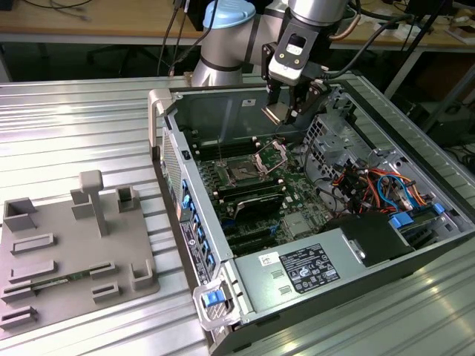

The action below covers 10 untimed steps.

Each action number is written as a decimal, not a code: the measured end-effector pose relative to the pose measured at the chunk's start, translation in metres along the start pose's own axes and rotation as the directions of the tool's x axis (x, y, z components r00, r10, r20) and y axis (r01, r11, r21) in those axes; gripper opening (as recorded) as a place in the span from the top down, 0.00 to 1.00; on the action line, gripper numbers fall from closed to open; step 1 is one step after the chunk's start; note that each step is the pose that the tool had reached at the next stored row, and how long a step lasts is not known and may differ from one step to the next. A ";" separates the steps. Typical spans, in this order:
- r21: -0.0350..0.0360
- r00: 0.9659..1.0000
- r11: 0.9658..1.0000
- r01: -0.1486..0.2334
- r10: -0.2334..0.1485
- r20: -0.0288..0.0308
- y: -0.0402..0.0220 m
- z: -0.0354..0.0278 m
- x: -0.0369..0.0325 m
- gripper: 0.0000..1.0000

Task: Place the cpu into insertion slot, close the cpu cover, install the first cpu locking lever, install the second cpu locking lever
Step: 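Place the cpu into insertion slot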

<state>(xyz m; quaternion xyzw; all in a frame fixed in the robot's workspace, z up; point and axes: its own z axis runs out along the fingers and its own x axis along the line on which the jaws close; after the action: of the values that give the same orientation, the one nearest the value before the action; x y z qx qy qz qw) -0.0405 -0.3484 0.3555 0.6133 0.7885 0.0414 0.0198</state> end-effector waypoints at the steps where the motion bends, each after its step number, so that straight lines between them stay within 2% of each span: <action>1: 0.000 1.000 1.000 0.000 0.000 0.000 0.0000 0.0000 0.0000 0.45; 10: 0.000 1.000 1.000 -0.005 0.005 0.001 -0.0001 -0.0001 0.0000 0.45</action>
<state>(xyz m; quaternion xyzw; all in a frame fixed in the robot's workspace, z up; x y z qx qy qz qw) -0.0407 -0.3485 0.3555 0.6152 0.7870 0.0413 0.0200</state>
